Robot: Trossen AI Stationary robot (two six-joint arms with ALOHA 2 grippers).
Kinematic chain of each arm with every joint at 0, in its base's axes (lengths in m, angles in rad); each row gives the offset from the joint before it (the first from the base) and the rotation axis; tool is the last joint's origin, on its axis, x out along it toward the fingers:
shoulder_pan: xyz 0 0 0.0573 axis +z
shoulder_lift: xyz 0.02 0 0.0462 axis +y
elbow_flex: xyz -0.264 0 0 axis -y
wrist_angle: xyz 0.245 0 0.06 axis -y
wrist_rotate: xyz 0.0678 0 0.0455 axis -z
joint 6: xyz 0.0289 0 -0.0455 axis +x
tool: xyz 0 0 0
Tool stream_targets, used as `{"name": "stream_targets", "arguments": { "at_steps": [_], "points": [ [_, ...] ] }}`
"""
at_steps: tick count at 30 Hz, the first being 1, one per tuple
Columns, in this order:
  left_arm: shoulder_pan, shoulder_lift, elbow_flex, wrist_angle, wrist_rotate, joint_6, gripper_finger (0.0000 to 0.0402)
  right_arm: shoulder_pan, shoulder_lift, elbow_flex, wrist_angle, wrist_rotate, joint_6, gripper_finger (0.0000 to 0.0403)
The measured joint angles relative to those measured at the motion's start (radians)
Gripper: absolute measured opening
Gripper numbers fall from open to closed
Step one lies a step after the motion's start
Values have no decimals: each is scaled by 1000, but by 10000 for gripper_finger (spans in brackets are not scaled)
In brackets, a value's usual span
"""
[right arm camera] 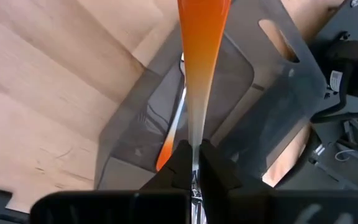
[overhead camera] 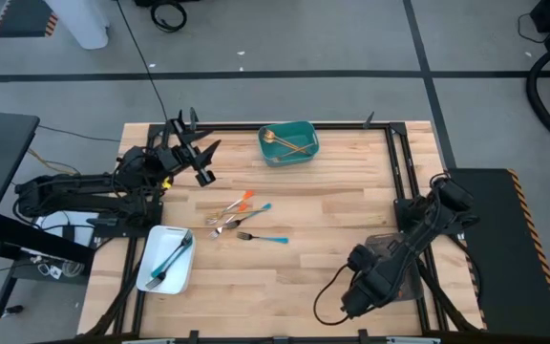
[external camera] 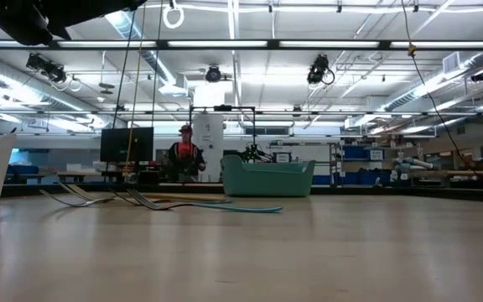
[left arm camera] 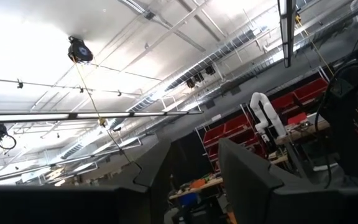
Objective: Sort silverware by color (type)
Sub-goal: Put the orange fork into the black bin
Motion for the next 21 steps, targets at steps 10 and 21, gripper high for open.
{"name": "stream_targets", "arguments": {
  "at_steps": [10,21],
  "points": [
    [0,0,0,-12,0,0,142,55,0,-3,1,12,28,15],
    [0,0,0,-11,0,0,142,100,-25,-111,23,9,96,15]
  ]
}}
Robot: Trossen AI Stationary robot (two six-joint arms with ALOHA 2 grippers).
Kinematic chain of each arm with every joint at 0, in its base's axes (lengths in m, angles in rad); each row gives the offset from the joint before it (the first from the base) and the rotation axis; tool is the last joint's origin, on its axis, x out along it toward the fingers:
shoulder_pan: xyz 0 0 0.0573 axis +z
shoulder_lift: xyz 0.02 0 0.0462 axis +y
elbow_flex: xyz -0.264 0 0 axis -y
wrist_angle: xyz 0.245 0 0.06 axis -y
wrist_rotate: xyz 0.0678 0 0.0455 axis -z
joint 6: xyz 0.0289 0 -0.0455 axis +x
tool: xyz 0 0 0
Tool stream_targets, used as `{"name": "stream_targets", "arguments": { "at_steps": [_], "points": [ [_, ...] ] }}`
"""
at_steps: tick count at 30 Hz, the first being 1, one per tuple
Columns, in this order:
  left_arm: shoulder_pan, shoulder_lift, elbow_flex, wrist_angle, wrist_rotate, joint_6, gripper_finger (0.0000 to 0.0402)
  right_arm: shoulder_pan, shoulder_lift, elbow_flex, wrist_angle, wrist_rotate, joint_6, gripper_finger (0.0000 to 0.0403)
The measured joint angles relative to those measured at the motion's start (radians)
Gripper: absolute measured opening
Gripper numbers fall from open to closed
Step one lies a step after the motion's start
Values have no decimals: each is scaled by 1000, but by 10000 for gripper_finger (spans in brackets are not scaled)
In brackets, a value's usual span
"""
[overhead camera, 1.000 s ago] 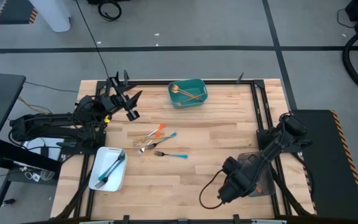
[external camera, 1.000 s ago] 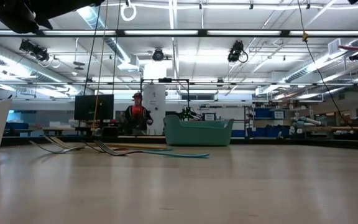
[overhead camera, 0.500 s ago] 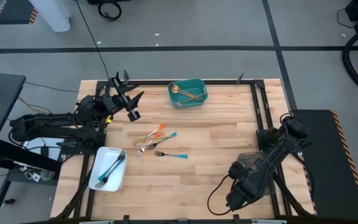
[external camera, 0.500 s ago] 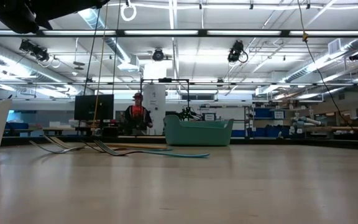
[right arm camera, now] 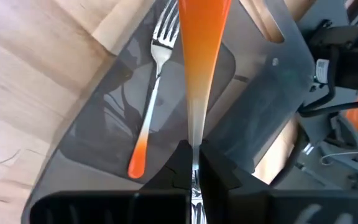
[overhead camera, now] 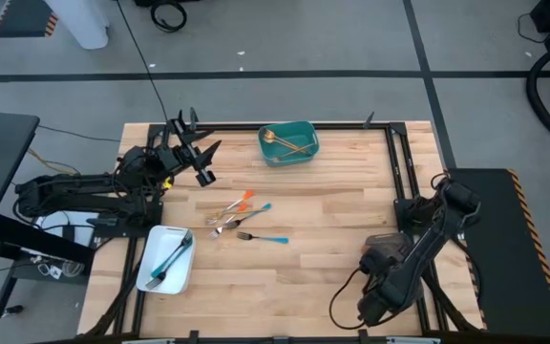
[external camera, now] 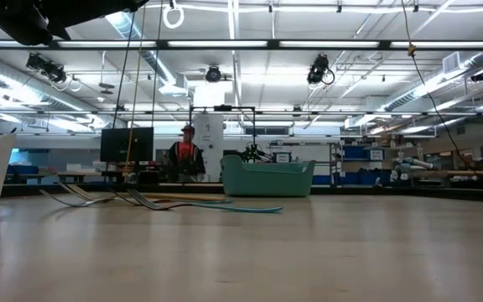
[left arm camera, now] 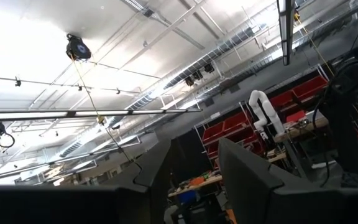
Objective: Sort silverware by color (type)
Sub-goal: Put the orange fork into the black bin
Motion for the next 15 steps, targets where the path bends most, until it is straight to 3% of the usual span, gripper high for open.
{"name": "stream_targets", "arguments": {
  "at_steps": [15],
  "points": [
    [0,0,0,0,0,0,142,9,-117,-210,184,-14,112,15]
  ]
}}
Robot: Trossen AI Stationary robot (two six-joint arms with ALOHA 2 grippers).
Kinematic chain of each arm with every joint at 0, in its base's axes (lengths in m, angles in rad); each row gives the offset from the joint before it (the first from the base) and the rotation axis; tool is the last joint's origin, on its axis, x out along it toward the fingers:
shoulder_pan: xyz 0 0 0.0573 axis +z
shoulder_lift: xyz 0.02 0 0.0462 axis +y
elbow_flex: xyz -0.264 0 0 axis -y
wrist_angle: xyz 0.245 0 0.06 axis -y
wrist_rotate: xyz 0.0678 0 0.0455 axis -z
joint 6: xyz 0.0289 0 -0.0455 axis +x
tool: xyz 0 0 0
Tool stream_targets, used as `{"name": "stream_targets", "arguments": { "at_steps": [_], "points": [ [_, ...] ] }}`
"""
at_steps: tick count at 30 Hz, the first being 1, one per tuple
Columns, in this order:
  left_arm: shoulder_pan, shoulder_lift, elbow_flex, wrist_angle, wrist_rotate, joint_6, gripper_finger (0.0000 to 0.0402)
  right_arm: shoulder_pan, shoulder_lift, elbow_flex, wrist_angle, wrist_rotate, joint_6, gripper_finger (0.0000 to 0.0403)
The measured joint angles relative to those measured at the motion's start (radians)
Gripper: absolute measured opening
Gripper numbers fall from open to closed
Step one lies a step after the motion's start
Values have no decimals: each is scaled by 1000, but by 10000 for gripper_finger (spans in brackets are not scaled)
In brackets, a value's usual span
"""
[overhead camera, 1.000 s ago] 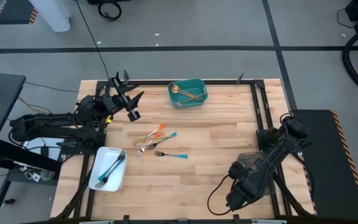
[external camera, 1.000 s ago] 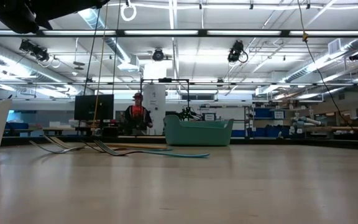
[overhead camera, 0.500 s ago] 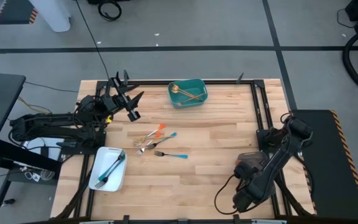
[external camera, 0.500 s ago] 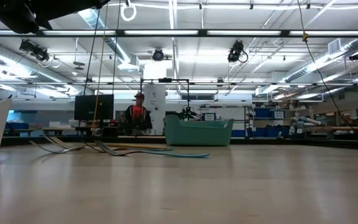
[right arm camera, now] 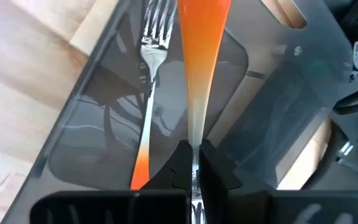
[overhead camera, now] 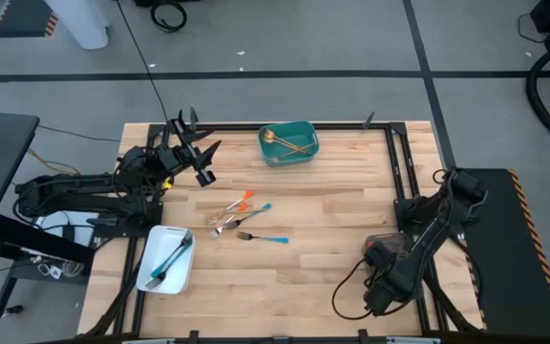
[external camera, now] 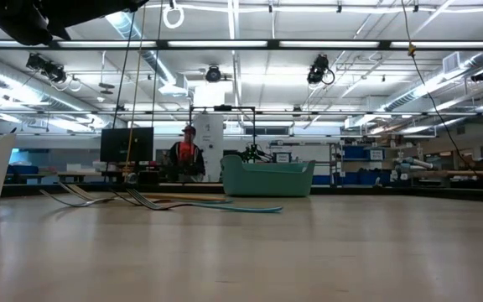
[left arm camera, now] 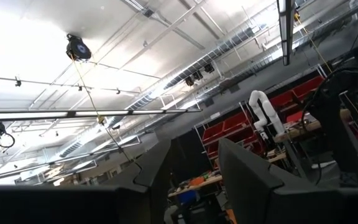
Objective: Sort silverware by color (type)
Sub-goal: Put the orange fork into the black bin
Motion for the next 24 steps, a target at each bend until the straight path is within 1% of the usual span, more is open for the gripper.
{"name": "stream_targets", "arguments": {
  "at_steps": [4,13,16,19,22,24],
  "points": [
    [-2,0,0,-4,0,-26,142,-6,-24,-46,44,-12,23,15],
    [-2,0,-1,-32,19,-76,142,-6,-30,-123,166,-21,25,15],
    [-1,0,0,-57,57,-103,142,-8,-30,-152,211,-40,25,15],
    [-1,0,42,-160,94,-147,142,-12,-30,-174,252,-60,24,16],
    [-1,0,123,-385,99,-164,142,-18,-30,-189,277,-64,20,18],
    [-1,1,169,-527,99,-148,142,-23,-30,-189,280,-69,12,20]
  ]
}}
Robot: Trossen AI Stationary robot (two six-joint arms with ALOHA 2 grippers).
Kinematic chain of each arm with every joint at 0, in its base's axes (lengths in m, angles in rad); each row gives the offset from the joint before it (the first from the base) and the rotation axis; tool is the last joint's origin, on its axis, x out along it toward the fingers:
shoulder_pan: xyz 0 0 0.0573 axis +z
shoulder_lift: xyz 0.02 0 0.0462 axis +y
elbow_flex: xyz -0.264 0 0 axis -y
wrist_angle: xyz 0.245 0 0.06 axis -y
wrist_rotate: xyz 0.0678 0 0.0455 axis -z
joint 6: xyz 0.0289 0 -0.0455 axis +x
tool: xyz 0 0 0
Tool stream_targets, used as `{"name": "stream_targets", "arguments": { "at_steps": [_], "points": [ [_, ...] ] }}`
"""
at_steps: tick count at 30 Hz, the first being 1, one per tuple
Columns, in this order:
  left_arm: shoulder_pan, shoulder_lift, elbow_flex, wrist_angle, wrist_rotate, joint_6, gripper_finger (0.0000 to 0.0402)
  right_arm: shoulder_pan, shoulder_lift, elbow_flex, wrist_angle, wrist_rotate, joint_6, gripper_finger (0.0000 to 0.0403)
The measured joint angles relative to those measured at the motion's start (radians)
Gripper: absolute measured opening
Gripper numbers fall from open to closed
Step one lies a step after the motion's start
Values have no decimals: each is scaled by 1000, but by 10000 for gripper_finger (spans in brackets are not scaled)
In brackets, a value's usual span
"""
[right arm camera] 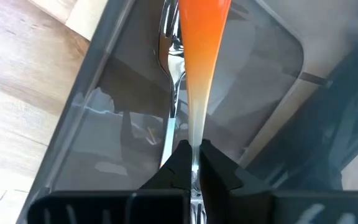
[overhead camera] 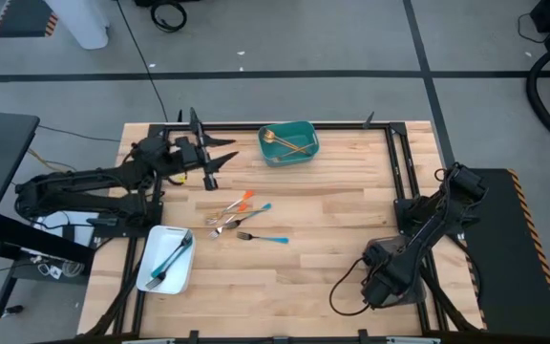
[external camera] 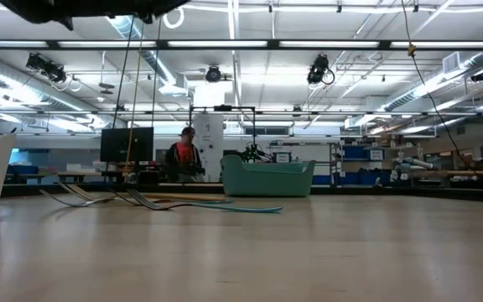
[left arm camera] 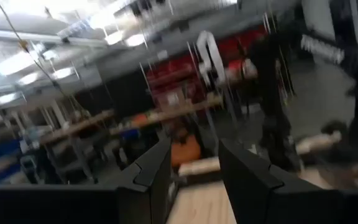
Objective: Sort silverware by color (type)
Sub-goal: Put the orange fork into the black bin, then put the gold fork into the blue bin
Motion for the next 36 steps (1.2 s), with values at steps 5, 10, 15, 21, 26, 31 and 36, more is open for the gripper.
{"name": "stream_targets", "arguments": {
  "at_steps": [5,10,15,21,26,31,36],
  "points": [
    [-9,15,19,-78,0,26,142,-5,0,0,3,-8,-13,26],
    [-23,13,20,-73,12,52,142,-5,0,0,6,-29,-26,44],
    [-52,12,20,-58,14,60,142,-6,0,0,6,-36,-30,84],
    [-64,12,20,-62,12,39,142,-31,-35,0,1,-69,-53,115],
    [-64,12,20,-79,-11,2,142,-53,-104,1,-11,-48,-62,115],
    [-63,12,20,-119,-20,0,142,-71,-161,1,-32,-37,-60,115],
    [-63,12,20,-182,-21,-1,142,-85,-215,1,-56,-35,-60,115]
  ]
}}
